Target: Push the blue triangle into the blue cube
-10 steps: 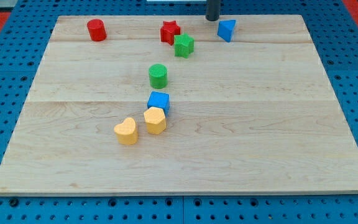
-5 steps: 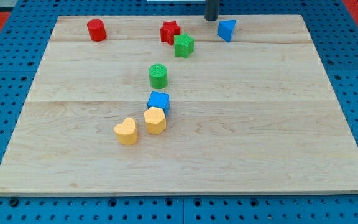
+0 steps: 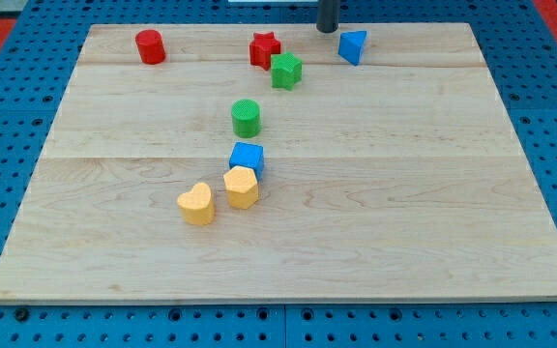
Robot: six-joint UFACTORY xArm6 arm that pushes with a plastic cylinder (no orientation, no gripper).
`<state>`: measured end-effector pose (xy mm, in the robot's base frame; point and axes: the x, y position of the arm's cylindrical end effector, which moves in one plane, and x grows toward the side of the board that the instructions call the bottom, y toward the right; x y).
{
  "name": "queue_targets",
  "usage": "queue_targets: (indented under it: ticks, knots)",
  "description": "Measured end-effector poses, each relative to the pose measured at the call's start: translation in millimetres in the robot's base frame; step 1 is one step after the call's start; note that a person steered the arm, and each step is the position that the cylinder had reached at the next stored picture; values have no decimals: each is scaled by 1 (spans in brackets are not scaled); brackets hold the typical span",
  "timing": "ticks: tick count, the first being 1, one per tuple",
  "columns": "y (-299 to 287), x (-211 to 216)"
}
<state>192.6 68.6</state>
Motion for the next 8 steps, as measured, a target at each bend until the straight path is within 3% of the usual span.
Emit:
queue_targets:
  ticks: [2,8]
  knots:
    - [33,0]
    - [33,-1]
